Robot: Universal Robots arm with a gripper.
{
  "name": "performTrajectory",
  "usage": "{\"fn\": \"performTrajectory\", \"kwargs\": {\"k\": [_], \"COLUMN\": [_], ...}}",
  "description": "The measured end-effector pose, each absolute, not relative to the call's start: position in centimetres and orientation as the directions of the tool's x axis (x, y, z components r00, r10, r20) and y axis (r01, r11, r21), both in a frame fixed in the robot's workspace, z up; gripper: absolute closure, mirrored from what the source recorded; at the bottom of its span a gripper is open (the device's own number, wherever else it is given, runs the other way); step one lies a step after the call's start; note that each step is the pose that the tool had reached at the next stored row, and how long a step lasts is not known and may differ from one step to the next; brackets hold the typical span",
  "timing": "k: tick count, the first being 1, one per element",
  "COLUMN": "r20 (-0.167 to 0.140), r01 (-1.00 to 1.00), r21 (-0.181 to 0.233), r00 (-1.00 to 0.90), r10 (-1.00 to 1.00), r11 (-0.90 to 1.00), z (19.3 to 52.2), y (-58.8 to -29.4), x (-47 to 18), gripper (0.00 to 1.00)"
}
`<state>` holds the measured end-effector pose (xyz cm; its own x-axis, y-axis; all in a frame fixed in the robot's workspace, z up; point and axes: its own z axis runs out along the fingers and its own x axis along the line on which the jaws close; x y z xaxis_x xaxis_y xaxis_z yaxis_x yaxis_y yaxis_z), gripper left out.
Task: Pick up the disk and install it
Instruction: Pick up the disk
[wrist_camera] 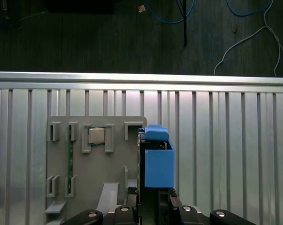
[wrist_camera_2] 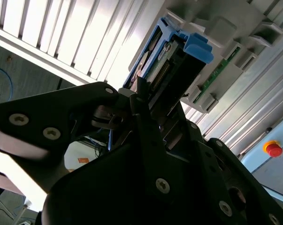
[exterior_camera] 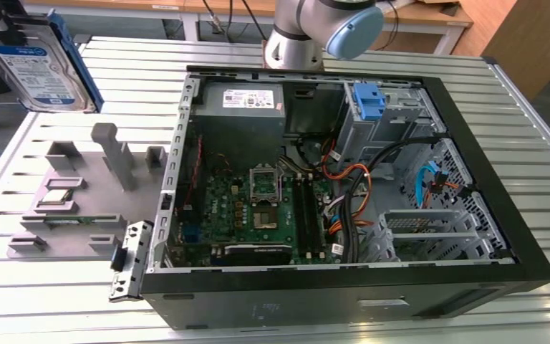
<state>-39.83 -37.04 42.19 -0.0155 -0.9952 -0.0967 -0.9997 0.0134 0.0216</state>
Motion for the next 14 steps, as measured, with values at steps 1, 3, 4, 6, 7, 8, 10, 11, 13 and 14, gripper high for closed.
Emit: {"fn": "performTrajectory", "kwargs": {"k": [1,3,4,6,7,8,10,11,13,14], "r20": [-0.097,-0.097,-0.097,-0.097,-0.097,-0.097,-0.097,-0.097,-0.097,-0.097], "r01": [-1.0,-1.0,-1.0,-1.0,-1.0,-1.0,-1.0,-1.0,-1.0,-1.0], "r21": [0.022,0.021,0.021,0.021,0.021,0.021,0.021,0.021,0.021,0.02], "r00": [-0.015,-0.015,-0.015,-0.015,-0.015,-0.015,-0.015,-0.015,-0.015,-0.015], "r10": [-0.995,-0.995,-0.995,-0.995,-0.995,-0.995,-0.995,-0.995,-0.995,-0.995], "r11": [0.013,0.013,0.013,0.013,0.013,0.013,0.013,0.013,0.013,0.013], "z": [42.22,42.27,42.29,42.34,42.36,42.39,42.44,42.48,42.53,42.56], "y": [-37.04,-37.04,-37.04,-37.04,-37.04,-37.04,-37.04,-37.04,-37.03,-37.03], "x": [-39.83,-39.84,-39.85,-39.86,-39.86,-39.87,-39.88,-39.88,-39.9,-39.91], "gripper": [0.65,0.65,0.65,0.65,0.65,0.65,0.65,0.65,0.65,0.65]}}
